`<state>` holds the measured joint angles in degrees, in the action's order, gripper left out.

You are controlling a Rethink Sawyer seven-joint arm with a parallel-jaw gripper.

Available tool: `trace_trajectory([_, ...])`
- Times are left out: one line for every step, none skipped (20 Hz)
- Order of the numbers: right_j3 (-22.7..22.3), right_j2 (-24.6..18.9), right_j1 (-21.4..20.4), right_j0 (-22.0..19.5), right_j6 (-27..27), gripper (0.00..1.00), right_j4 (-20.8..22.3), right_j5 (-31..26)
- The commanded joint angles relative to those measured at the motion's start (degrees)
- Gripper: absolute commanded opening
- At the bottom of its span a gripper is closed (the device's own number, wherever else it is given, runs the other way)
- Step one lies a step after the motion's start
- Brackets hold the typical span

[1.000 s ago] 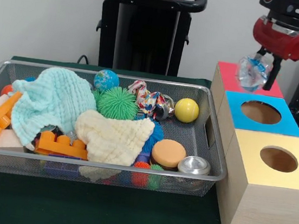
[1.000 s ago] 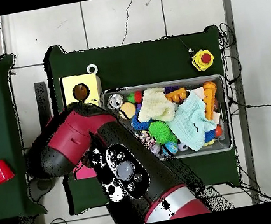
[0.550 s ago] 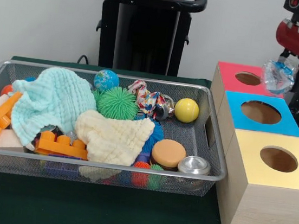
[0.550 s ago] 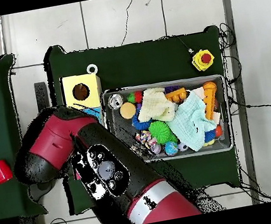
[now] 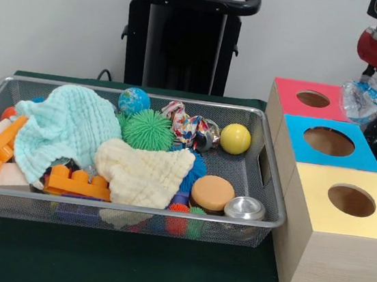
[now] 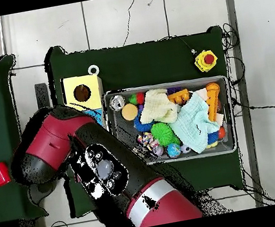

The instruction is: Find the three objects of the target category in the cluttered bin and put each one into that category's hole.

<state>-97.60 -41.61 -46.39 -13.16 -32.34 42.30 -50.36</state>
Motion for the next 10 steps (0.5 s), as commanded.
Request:
trace_trajectory([0.6, -2.0, 2.6, -2.3, 7.5, 0.00, 3.6, 2.0])
trace_trajectory([0.6, -2.0, 2.9, -2.4, 7.6, 0.00, 3.9, 2.2])
trace_trajectory([0.6, -1.7, 3.3, -2.4, 7.6, 0.00, 4.4, 2.6])
trace_trajectory([0.5, -1.5, 3.7, -2.5, 7.6, 0.00, 5.0, 3.0])
trace_trajectory([-0.3, -1.4, 3.6, -2.8, 7.3, 0.00, 5.5, 3.8])
trace_trajectory([-0.6, -1.3, 3.8, -2.9, 7.2, 0.00, 6.1, 4.4])
trace_trajectory([-2.4, -1.1, 3.3, -3.4, 6.5, 0.00, 6.7, 5.8])
trace_trajectory([-3.0, -1.0, 3.4, -3.6, 6.3, 0.00, 7.4, 6.6])
trace_trajectory([-4.3, -0.8, 2.9, -3.9, 5.8, 0.00, 7.9, 7.5])
trace_trajectory([-4.8, -0.7, 2.9, -4.1, 5.7, 0.00, 8.3, 8.2])
